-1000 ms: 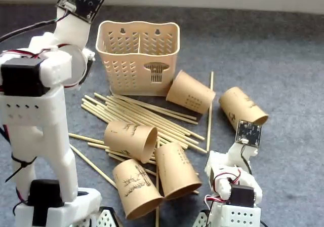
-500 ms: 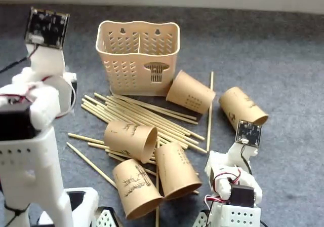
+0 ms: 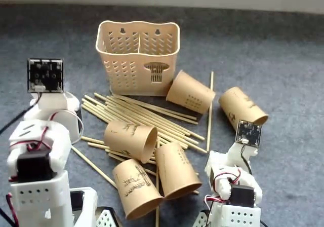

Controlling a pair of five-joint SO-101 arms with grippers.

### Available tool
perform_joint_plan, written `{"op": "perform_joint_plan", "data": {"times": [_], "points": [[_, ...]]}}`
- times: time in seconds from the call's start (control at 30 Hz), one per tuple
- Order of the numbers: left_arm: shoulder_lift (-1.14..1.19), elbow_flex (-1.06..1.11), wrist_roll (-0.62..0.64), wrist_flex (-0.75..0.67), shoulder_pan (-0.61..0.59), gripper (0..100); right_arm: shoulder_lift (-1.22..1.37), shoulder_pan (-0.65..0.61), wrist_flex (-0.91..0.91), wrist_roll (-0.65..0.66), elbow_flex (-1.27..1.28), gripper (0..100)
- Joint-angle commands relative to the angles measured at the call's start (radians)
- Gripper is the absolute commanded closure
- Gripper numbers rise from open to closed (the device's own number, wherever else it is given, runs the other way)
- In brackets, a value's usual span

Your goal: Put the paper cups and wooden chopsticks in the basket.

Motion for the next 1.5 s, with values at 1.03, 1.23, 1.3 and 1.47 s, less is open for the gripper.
{"op": "perform_joint_plan", "data": {"times": [1.03, 1.23, 1.3, 1.47], "points": [[-0.651, 0.595, 0.002, -0.043, -0.088, 100, -0.005, 0.008, 0.01, -0.008, 0.113, 99.3], [-0.651, 0.631, -0.002, -0.043, -0.085, 99, -0.005, 0.008, 0.01, -0.008, 0.113, 99.3], [-0.651, 0.645, -0.052, -0.043, -0.085, 97, -0.005, 0.008, 0.01, -0.008, 0.113, 99.3], [-0.651, 0.74, -0.133, -0.038, -0.085, 88, -0.005, 0.008, 0.01, -0.008, 0.113, 99.3]]}}
